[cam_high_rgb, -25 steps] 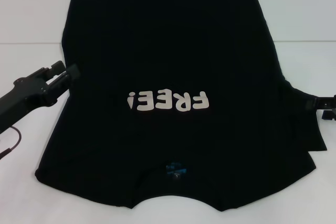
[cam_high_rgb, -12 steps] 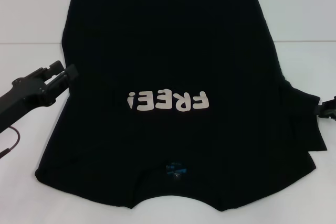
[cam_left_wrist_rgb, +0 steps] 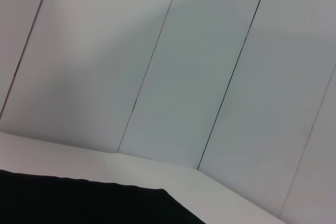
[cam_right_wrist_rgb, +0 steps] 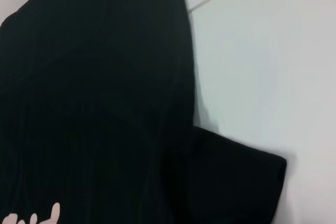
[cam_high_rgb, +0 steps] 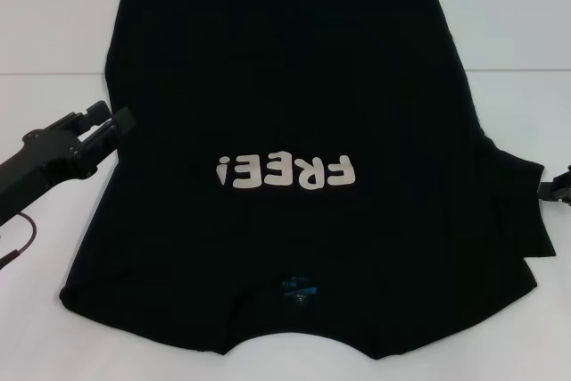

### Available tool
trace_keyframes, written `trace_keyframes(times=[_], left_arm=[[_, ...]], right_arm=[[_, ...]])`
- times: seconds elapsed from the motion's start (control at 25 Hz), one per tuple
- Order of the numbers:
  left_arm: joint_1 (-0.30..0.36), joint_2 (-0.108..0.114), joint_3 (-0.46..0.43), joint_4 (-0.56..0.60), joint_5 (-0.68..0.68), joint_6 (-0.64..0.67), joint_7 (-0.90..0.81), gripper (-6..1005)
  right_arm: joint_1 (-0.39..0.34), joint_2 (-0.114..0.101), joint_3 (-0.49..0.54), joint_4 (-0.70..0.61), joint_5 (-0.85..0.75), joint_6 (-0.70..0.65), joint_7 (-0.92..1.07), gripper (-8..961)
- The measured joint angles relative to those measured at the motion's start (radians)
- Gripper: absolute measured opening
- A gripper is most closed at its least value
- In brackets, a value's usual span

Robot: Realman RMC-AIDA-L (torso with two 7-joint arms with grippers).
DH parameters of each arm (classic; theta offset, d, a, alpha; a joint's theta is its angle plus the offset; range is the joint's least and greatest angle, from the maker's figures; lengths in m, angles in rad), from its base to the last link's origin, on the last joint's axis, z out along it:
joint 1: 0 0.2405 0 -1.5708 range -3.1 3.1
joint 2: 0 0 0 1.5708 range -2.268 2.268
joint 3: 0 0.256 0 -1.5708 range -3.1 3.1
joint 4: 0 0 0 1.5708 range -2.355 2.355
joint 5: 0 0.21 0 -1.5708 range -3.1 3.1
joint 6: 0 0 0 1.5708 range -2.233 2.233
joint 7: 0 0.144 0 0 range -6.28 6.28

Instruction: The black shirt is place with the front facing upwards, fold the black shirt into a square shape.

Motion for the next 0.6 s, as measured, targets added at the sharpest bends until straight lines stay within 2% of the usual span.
trace_keyframes(times=[0.4, 0.6], left_arm=[[0.0, 0.0, -0.002, -0.001, 0.0, -0.002, 0.001, 467], [-0.001, 0.0, -0.002, -0.001, 0.0, -0.011, 0.0, 466]], right_arm=[[-0.028, -0.022, 0.003, -0.006, 0.048, -0.024, -0.003, 27], [-0.06, -0.049, 0.026, -0.016, 0.08, -0.075, -0.006, 37]])
